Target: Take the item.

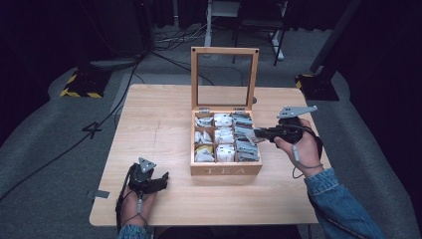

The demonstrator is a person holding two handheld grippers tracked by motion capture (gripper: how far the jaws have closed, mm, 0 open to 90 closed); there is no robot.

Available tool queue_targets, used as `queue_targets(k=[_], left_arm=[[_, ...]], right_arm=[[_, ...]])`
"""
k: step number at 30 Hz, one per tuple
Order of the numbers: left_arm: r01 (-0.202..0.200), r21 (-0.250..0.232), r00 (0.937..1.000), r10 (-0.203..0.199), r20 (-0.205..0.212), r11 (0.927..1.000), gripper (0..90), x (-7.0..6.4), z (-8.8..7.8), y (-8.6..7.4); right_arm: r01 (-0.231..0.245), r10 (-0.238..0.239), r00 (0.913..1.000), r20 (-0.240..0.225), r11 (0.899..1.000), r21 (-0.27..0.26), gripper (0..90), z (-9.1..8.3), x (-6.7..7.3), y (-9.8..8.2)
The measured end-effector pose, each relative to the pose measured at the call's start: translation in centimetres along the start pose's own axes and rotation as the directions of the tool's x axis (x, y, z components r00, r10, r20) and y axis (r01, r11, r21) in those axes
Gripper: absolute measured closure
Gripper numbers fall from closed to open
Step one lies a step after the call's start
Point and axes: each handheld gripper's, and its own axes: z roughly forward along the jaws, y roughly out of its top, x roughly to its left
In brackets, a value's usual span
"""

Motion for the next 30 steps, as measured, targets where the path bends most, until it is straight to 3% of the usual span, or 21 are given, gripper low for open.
queue_targets(k=[13, 30], left_arm=[[0.000, 0.000, 1.0000, 0.000, 0.000, 1.0000, 22.6, 0.0, 0.0, 0.0], [0.000, 0.000, 1.0000, 0.000, 0.000, 1.0000, 22.6, 0.0, 0.0, 0.0]], right_arm=[[-0.065, 0.066, 0.9925, 0.103, 0.998, -0.013, 89.6, -2.9, -3.6, -1.6], [-0.141, 0.140, 0.9796, 0.145, 0.990, 0.000, 89.6, -3.1, -7.5, -4.2]])
